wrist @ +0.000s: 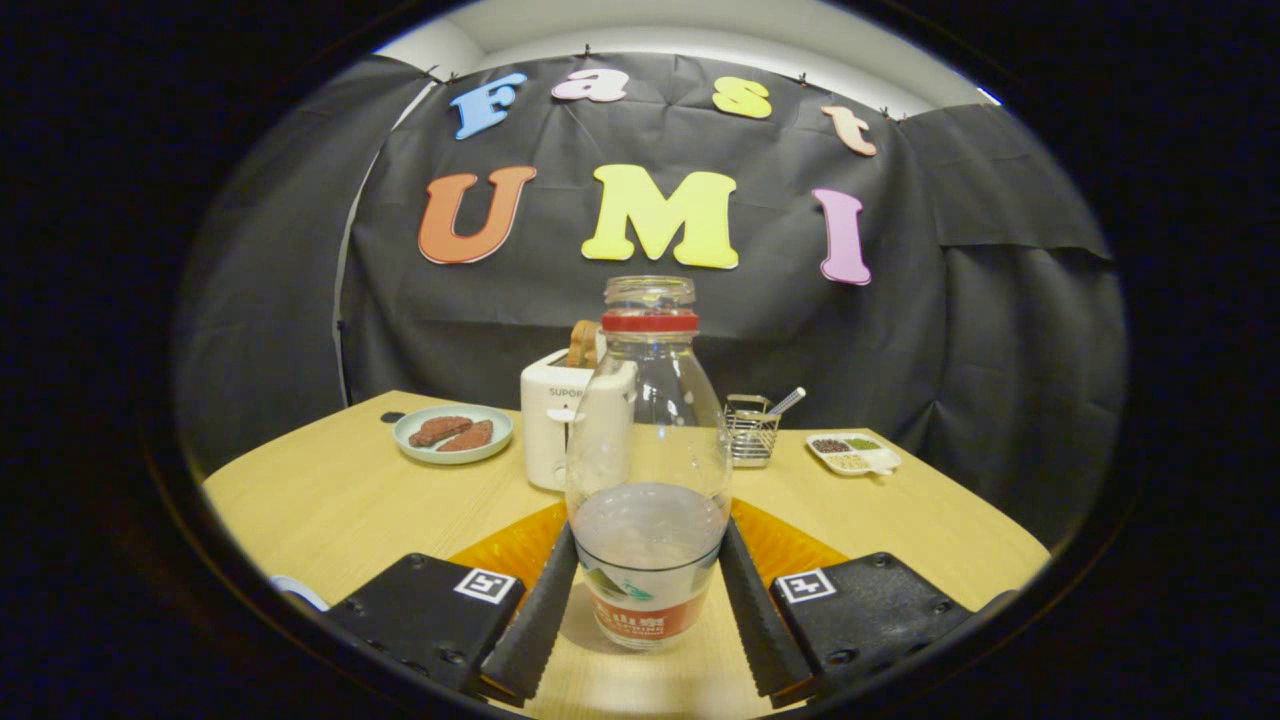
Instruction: Take the bottle from table, then pour the juice into the cup, finally place the bottle on the coaster
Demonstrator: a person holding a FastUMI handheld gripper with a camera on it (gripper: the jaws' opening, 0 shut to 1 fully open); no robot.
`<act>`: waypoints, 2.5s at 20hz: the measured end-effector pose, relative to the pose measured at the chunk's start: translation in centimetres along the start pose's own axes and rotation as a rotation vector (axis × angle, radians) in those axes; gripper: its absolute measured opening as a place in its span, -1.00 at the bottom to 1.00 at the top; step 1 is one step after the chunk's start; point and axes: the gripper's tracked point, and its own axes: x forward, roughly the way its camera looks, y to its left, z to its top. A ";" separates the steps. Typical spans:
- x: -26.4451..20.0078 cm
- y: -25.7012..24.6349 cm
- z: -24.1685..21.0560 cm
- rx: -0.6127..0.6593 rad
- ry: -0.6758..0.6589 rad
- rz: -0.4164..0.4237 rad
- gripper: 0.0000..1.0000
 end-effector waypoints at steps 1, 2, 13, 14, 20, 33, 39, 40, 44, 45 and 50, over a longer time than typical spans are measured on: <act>0.2 0.3 -0.2 0.007 0.002 0.005 0.60; 0.3 0.3 -0.4 0.014 0.001 0.001 0.60; 2.0 0.3 -2.6 0.045 0.012 -0.002 0.65; 1.9 0.4 -2.7 0.044 0.012 0.000 0.65; 1.8 0.4 -2.2 0.054 0.011 -0.003 0.74; -1.0 0.8 0.2 0.011 -0.035 0.015 1.00; -6.3 0.5 4.0 0.027 -0.109 0.023 1.00; -7.6 0.3 4.9 0.033 -0.125 0.020 1.00; -13.7 -0.4 8.5 0.054 -0.163 0.024 1.00; -15.3 -0.5 9.3 0.049 -0.168 0.022 1.00; -23.4 -2.2 13.6 0.067 -0.196 0.005 1.00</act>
